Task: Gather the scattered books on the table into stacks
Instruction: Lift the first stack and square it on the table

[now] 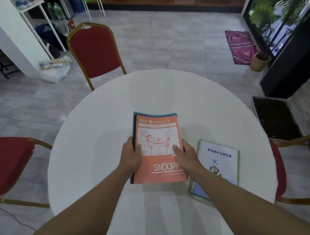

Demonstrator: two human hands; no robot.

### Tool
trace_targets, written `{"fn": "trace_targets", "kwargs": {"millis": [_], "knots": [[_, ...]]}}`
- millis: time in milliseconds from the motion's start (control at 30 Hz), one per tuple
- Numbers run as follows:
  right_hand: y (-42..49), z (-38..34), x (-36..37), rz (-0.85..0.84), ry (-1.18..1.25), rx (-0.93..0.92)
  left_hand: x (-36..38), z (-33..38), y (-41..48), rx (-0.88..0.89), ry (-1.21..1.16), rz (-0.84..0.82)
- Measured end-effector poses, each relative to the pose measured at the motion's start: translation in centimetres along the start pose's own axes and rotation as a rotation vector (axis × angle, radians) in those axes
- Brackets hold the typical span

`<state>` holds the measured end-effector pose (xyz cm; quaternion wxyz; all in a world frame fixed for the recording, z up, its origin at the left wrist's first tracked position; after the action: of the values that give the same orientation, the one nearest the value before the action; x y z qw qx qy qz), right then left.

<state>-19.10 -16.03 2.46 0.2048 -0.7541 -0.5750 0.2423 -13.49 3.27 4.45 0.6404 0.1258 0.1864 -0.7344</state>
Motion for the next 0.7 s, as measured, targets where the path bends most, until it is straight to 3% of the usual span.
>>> {"fn": "trace_targets", "kwargs": {"millis": [367,700], "knots": [[7.0,-1.2,0.8,0.167,-0.069,0.124,2.9,-2.2,8.5,-0.045,0.202,-0.065],[12.8,-2.8,1.1,0.341,-0.264,0.115,5.2,-4.4,14.5,-0.072,0.353,-0.143]]}}
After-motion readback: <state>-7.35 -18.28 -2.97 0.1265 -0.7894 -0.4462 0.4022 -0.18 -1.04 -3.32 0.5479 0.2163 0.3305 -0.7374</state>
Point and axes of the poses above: each hand's wrist, its own y-axis towards the middle knuckle, its own x-axis out of the palm, z = x × y, the point moved 1 cm from there along y, towards the middle knuckle, and after that the axes turned 12 degrees about x, right-handed, at the moved point
